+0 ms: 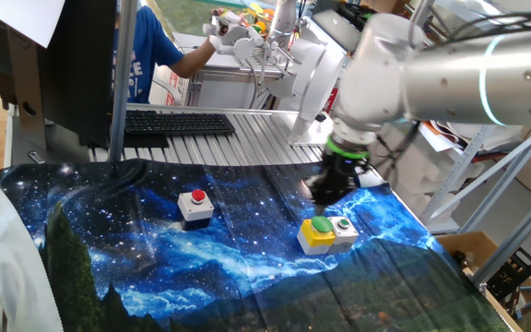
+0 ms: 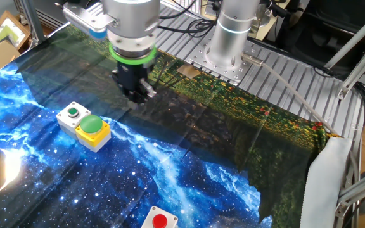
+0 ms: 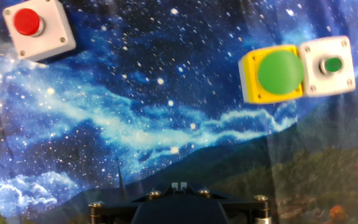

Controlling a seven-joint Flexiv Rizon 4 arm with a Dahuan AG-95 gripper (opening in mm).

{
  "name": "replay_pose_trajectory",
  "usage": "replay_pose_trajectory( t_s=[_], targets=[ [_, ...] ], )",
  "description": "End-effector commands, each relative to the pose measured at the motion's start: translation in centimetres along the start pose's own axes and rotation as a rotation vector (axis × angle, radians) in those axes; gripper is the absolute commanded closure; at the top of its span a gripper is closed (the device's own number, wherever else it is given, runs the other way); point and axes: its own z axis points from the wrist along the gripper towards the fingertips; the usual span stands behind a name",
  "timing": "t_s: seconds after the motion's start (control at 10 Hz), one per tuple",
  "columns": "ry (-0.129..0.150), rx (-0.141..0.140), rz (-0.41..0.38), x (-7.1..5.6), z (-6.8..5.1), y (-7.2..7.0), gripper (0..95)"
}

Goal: Press three buttons from left to right in sequence

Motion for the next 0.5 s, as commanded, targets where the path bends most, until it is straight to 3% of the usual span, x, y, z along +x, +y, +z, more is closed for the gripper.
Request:
replay_pose_trajectory(
  t_s=[0.1,0.3,0.5],
  targets=[
    [0.013,-0.006,-0.043,-3.4,0.1,-4.8,95.0],
    [0.01,-0.007,-0.07,-6.5,-0.1,-8.1,95.0],
    [0.007,-0.002,-0.089,-8.2,0.3,-11.0,95.0]
  ],
)
